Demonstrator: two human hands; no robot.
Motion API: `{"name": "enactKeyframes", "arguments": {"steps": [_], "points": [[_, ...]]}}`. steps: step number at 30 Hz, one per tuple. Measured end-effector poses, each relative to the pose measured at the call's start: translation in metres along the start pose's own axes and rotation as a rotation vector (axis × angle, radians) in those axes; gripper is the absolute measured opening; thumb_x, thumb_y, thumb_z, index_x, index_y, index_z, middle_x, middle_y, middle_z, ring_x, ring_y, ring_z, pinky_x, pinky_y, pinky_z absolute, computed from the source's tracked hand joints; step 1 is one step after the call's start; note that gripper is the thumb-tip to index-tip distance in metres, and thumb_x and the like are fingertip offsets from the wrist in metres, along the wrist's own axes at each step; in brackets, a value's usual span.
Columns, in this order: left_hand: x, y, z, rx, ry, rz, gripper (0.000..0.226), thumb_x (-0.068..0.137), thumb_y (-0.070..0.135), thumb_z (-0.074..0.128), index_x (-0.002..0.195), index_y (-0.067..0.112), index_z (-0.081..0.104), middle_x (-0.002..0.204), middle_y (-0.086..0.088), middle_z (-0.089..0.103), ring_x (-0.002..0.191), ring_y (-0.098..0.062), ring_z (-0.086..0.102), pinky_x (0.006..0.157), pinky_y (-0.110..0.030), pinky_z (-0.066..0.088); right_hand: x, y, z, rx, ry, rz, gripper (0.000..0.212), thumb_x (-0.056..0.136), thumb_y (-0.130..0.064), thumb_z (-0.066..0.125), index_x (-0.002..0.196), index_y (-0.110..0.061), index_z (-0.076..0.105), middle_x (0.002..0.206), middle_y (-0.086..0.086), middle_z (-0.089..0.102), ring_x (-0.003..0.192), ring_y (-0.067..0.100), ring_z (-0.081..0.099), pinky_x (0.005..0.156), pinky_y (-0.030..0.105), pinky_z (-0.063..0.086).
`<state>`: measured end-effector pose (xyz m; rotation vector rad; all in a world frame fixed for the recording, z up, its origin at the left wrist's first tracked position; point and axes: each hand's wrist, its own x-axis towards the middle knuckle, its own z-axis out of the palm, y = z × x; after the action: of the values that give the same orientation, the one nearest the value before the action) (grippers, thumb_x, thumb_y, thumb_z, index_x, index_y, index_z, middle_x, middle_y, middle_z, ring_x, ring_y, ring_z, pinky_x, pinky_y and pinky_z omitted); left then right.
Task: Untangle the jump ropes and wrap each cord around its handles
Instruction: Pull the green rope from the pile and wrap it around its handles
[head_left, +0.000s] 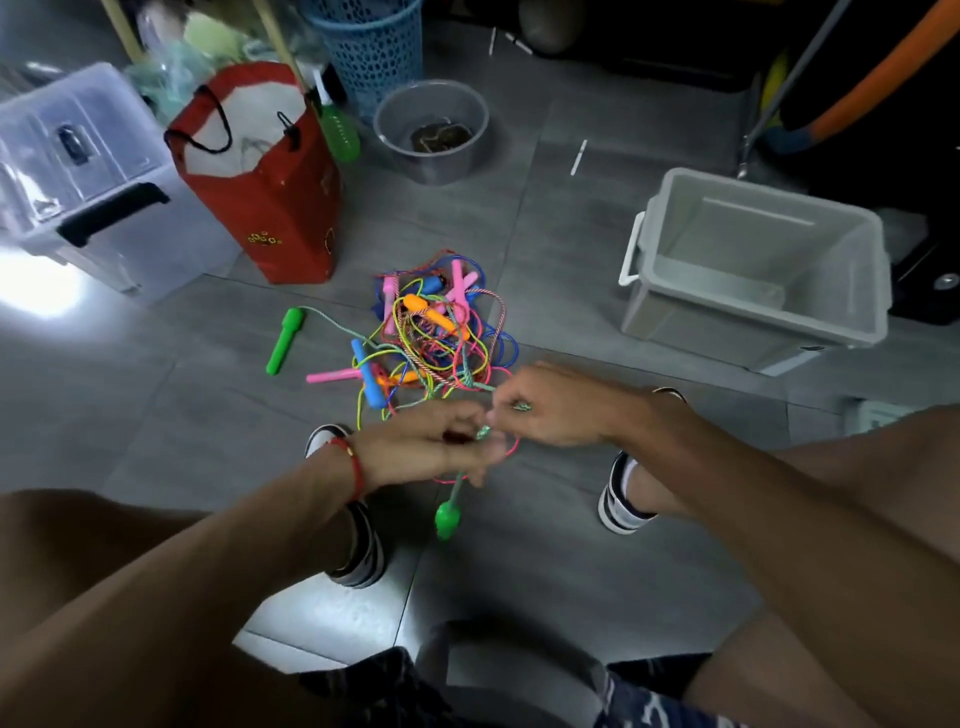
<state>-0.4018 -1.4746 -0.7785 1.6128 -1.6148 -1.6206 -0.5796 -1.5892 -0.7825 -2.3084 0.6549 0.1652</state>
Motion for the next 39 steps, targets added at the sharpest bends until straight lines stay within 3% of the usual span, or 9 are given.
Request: {"name": "enactKeyframes", "arguments": {"steps": [4, 8, 12, 21, 25, 28, 31, 34, 39], "points": [[-0.006, 0.018, -0.009, 0.113, -0.04, 0.0, 0.031, 0.107, 0.022, 0.042, 0.083, 0.005, 0.052, 0.052, -0.004, 0.057, 0.066, -0.018, 0.074, 0.062, -0.025, 0.044, -0.015, 0.048, 0.008, -0.078, -0.028, 0.176, 0.047, 0.087, -0.061, 0.063, 0.065, -0.02, 0.054, 0.065, -0.003, 0.051, 0.067, 0.002, 0.048, 0.07, 0.028, 0.027], [-0.023, 0.012, -0.019, 0.106, -0.207, -0.033, 0.029, 0.107, 0.014, 0.041, 0.08, 0.007, 0.05, 0.061, -0.01, 0.063, 0.071, -0.019, 0.074, 0.062, -0.015, 0.042, -0.042, 0.101, 0.008, -0.158, -0.009, 0.384, 0.031, 0.09, -0.053, 0.063, 0.09, -0.022, 0.066, 0.114, -0.004, 0.065, 0.135, 0.008, 0.042, 0.113, 0.04, 0.016], [-0.024, -0.022, -0.016, 0.287, -0.154, -0.155, 0.026, 0.101, 0.009, 0.048, 0.077, 0.014, 0.059, 0.077, -0.007, 0.075, 0.077, -0.014, 0.068, 0.08, -0.03, 0.052, -0.038, 0.076, -0.023, -0.005, 0.28, 0.317, 0.033, 0.095, -0.03, 0.056, 0.067, -0.012, 0.05, 0.065, 0.004, 0.048, 0.069, 0.024, 0.05, 0.063, 0.036, 0.035], [-0.004, 0.018, 0.014, 0.002, -0.087, 0.04, 0.012, 0.098, 0.021, 0.062, 0.107, 0.013, 0.061, 0.085, -0.009, 0.073, 0.093, -0.021, 0.069, 0.089, -0.034, 0.051, -0.026, -0.006, -0.005, -0.164, 0.054, -0.001, 0.035, 0.096, -0.027, 0.054, 0.064, -0.019, 0.045, 0.051, -0.001, 0.036, 0.052, 0.007, 0.046, 0.056, 0.028, 0.032], [-0.022, 0.034, 0.009, -0.035, -0.21, 0.146, 0.034, 0.109, 0.021, 0.034, 0.087, 0.01, 0.058, 0.065, -0.002, 0.067, 0.079, -0.034, 0.071, 0.08, -0.041, 0.05, -0.029, 0.053, 0.018, -0.245, -0.125, 0.17, 0.033, 0.099, -0.051, 0.049, 0.073, -0.032, 0.058, 0.081, -0.006, 0.061, 0.109, 0.021, 0.059, 0.094, 0.04, 0.043], [-0.026, 0.019, -0.007, 0.071, -0.398, 0.043, 0.033, 0.109, 0.018, 0.037, 0.09, 0.014, 0.064, 0.083, -0.005, 0.074, 0.092, -0.026, 0.069, 0.087, -0.035, 0.048, -0.043, 0.093, 0.025, -0.236, -0.127, 0.303, 0.017, 0.102, -0.037, 0.051, 0.097, -0.031, 0.066, 0.124, -0.011, 0.065, 0.149, 0.006, 0.019, 0.12, 0.047, 0.007], [-0.022, -0.022, -0.009, 0.433, -0.349, -0.256, 0.023, 0.101, 0.013, 0.047, 0.097, 0.012, 0.069, 0.096, -0.003, 0.074, 0.097, -0.021, 0.067, 0.085, -0.03, 0.049, -0.045, 0.086, 0.011, -0.032, 0.016, 0.295, 0.025, 0.102, -0.023, 0.048, 0.085, -0.025, 0.066, 0.09, -0.012, 0.067, 0.105, 0.0, 0.06, 0.093, 0.031, 0.039], [-0.014, -0.034, -0.005, 0.741, -0.207, -0.299, 0.024, 0.094, 0.021, 0.058, 0.115, 0.011, 0.064, 0.115, -0.007, 0.063, 0.108, -0.024, 0.058, 0.093, -0.029, 0.045, -0.036, 0.039, -0.001, -0.067, 0.014, 0.151, 0.029, 0.103, -0.03, 0.048, 0.082, -0.02, 0.064, 0.066, -0.007, 0.055, 0.063, 0.008, 0.051, 0.066, 0.027, 0.036], [0.007, -0.002, 0.014, -0.371, 0.143, -0.341, 0.024, 0.089, -0.005, 0.045, 0.088, 0.001, 0.067, 0.08, -0.013, 0.069, 0.069, -0.021, 0.067, 0.077, -0.032, 0.052, -0.038, -0.03, 0.013, -0.163, -0.066, -0.099, 0.022, 0.102, -0.032, 0.049, 0.088, -0.022, 0.063, 0.064, -0.01, 0.054, 0.067, 0.01, 0.058, 0.069, 0.03, 0.048]]}}
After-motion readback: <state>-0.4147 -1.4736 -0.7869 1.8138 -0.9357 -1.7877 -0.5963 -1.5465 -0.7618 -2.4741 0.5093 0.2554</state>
